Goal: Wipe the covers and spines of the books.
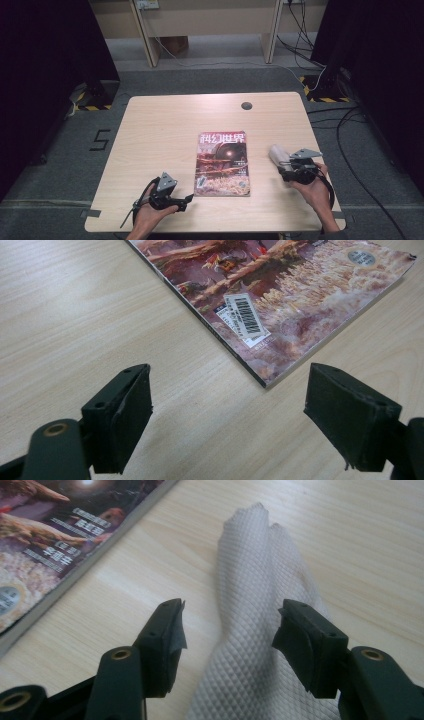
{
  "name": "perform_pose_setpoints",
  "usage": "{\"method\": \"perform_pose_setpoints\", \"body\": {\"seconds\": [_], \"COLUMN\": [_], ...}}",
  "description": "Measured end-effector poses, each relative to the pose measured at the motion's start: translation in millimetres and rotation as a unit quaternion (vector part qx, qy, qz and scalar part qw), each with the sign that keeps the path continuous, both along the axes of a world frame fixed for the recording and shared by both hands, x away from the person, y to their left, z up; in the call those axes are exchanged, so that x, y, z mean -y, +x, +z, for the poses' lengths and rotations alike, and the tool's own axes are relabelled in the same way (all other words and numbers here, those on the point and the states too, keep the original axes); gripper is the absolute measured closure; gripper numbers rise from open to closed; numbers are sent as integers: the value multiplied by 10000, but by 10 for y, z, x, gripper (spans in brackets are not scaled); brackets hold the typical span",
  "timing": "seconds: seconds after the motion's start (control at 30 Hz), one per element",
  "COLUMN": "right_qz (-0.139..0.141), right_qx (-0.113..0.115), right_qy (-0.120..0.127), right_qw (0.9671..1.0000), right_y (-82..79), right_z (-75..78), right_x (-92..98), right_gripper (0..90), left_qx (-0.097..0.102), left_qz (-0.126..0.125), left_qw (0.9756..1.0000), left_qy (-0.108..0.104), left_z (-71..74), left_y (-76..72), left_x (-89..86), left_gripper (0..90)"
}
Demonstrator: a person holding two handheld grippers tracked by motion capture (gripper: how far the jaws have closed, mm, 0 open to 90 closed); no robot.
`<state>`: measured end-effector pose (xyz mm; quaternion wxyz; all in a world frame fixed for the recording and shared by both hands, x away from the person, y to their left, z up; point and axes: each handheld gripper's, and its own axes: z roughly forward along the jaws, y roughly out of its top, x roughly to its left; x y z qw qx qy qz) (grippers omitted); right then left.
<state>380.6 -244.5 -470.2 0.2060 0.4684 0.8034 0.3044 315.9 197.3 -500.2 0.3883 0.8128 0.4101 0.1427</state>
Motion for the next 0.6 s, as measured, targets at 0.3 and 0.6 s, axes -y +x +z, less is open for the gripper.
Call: {"method": "perform_pose_setpoints", "body": {"seconds": [0.3, 0.6], "right_qz": [-136, 187], "right_qx": [-332, -570], "right_qy": [38, -14], "right_qw": [9993, 9982], "right_y": [66, 211], "right_z": [-103, -200], "right_x": [127, 64], "right_gripper": [499, 684], "left_qx": [-11, -34], "left_qz": [-9, 20], "left_qw": [10000, 10000], "left_qy": [20, 6], "left_z": [-9, -21], "left_y": [4, 41], "left_x": [8, 12], "left_gripper": [179, 180]}}
